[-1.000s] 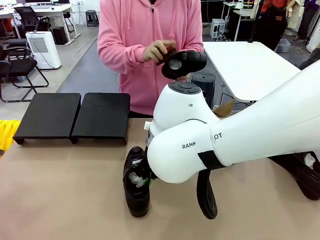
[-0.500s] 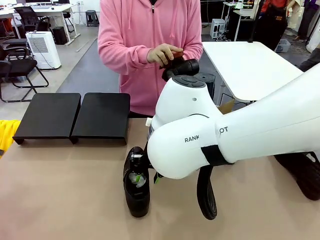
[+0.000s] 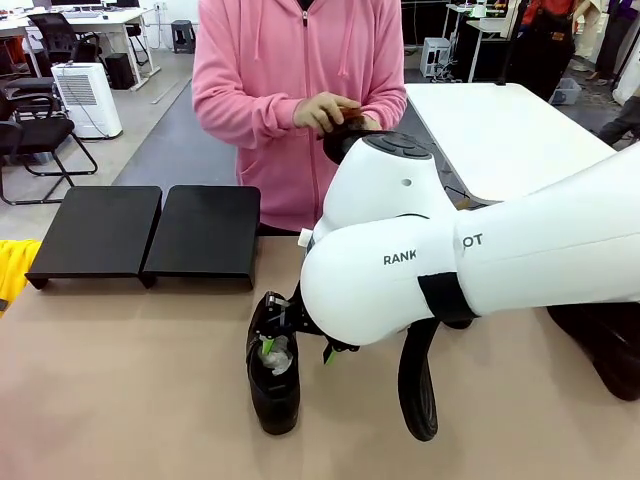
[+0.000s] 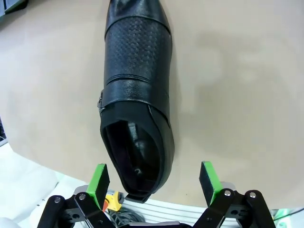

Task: Organize the shoes by placing them on the stand.
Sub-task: Pick up one Shoe and place it in the middle of the table, then place the Shoe from the middle of the table onto the Shoes Stand.

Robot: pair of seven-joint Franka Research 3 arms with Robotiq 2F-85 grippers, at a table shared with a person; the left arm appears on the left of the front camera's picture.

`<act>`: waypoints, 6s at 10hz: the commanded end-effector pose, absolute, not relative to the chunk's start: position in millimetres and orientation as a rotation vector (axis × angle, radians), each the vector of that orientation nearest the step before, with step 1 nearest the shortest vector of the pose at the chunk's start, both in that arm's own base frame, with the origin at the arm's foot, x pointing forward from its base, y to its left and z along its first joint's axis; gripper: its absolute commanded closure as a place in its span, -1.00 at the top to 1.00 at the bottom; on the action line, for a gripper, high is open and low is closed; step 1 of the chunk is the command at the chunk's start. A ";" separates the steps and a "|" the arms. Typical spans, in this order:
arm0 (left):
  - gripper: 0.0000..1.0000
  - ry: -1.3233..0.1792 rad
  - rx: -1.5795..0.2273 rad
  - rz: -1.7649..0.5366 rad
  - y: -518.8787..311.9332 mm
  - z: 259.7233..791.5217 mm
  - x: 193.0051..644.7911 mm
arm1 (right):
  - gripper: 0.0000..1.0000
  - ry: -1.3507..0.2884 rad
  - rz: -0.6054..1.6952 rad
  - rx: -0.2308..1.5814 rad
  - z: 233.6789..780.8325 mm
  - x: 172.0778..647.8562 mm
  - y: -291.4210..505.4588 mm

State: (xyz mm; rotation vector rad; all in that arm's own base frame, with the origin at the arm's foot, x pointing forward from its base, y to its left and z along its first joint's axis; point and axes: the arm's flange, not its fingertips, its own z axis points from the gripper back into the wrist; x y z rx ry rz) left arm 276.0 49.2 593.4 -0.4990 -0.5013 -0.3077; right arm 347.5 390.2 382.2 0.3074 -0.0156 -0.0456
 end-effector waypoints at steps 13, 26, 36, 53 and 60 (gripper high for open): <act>1.00 -0.242 -0.276 -0.213 -32.3 551.8 250.9 | 1.00 -0.078 -0.186 0.268 441.1 274.6 277.4; 1.00 -0.245 -0.102 -0.083 -247.2 463.7 330.1 | 1.00 -0.201 -0.744 0.203 483.2 278.9 147.5; 1.00 -0.154 -0.074 0.011 -357.8 391.2 367.8 | 1.00 -0.190 -0.611 0.238 485.4 290.5 157.5; 1.00 -0.149 0.001 0.032 -386.8 344.6 375.6 | 1.00 -0.117 -0.588 0.184 477.6 278.5 159.2; -0.87 -0.138 0.032 0.032 -385.6 342.9 378.1 | 1.00 -0.117 -0.588 0.184 477.6 278.5 159.2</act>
